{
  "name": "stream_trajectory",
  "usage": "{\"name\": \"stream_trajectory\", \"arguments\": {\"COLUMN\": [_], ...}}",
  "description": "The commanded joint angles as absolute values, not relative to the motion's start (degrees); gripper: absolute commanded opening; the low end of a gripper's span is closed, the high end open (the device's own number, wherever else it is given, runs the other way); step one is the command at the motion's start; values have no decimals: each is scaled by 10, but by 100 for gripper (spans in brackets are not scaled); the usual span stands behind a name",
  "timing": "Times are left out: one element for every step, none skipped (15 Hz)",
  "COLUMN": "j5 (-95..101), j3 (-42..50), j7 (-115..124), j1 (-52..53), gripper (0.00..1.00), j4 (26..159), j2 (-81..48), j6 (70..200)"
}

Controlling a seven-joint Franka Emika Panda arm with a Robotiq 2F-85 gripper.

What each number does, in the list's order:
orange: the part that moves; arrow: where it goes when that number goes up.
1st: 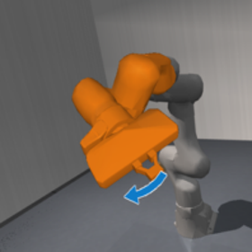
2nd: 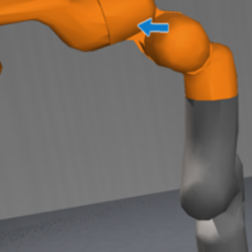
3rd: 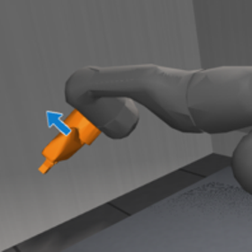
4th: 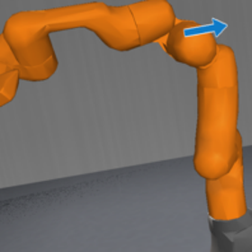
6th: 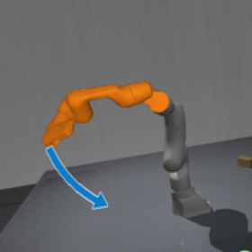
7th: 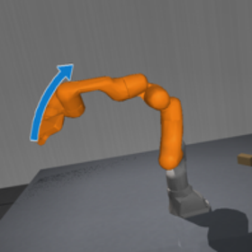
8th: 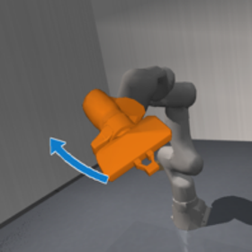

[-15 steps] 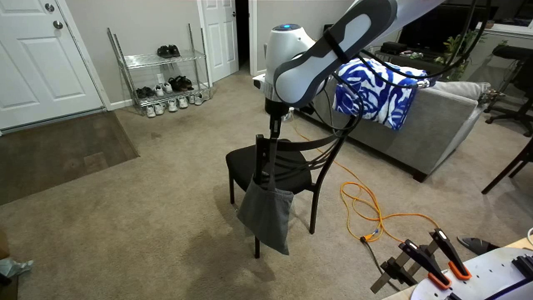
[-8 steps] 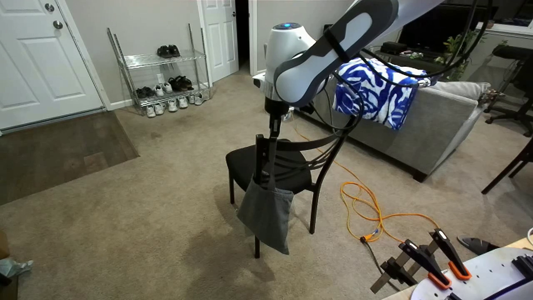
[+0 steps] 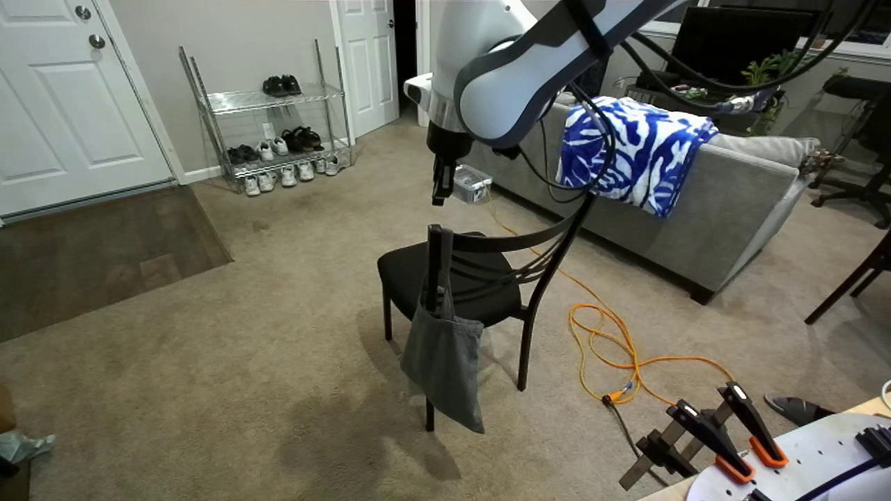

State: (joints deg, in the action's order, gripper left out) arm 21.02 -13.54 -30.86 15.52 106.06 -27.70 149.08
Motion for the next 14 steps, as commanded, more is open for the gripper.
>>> {"name": "stream_trajectory", "arguments": {"j5": [216,216,215,211,207,200,196,193,189,184,181,177,174,171], "j3": [-137,-137,-137,-137,-138,-139,-139,-138,-139,-139,-139,-141,-142,-143], "j7": [-296,-295,-295,-296,-296,-298,-298,-298,-302,-303,-305,-307,-309,-310], "j1": [153,153,152,150,148,144,142,139,136,133,130,128,125,124], "gripper": [5,5,5,5,5,32,31,32,37,44,50,55,62,68], "j4": [1094,1095,1096,1095,1095,1094,1095,1094,1093,1092,1090,1088,1086,1085], "j2": [-246,-245,-244,-248,-250,-255,-258,-264,-269,-277,-283,-290,-298,-304], "j6": [1503,1504,1501,1496,1492,1485,1481,1473,1471,1464,1460,1455,1454,1452]}}
